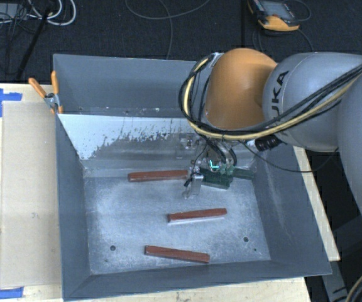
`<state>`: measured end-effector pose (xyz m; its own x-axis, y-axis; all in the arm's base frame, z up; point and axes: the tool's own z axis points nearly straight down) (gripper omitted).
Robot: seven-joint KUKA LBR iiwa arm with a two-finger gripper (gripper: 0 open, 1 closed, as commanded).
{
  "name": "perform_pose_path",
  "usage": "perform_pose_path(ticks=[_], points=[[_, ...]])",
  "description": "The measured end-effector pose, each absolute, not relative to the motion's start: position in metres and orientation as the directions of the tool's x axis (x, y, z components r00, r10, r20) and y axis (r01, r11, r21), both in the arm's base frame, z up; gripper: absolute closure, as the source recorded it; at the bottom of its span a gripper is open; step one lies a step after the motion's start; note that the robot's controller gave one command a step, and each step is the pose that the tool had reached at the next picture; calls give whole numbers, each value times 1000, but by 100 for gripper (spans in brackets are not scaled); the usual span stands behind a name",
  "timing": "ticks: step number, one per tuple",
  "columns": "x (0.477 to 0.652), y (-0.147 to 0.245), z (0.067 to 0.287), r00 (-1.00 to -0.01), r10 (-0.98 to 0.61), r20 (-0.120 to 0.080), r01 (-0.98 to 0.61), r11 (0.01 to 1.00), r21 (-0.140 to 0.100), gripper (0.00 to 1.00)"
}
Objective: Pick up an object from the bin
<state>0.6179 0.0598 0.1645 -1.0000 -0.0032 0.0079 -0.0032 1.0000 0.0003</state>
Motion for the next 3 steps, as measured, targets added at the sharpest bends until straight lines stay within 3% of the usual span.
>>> perform_pose_path(ticks=[1, 2, 3], points=[[592, 22, 69, -992, 129, -1, 129, 992, 3, 0], [564, 15, 227, -927, -374, -6, -374, 927, -2, 0], [565, 54, 68, -825, -566, 5, -566, 825, 5, 0]])
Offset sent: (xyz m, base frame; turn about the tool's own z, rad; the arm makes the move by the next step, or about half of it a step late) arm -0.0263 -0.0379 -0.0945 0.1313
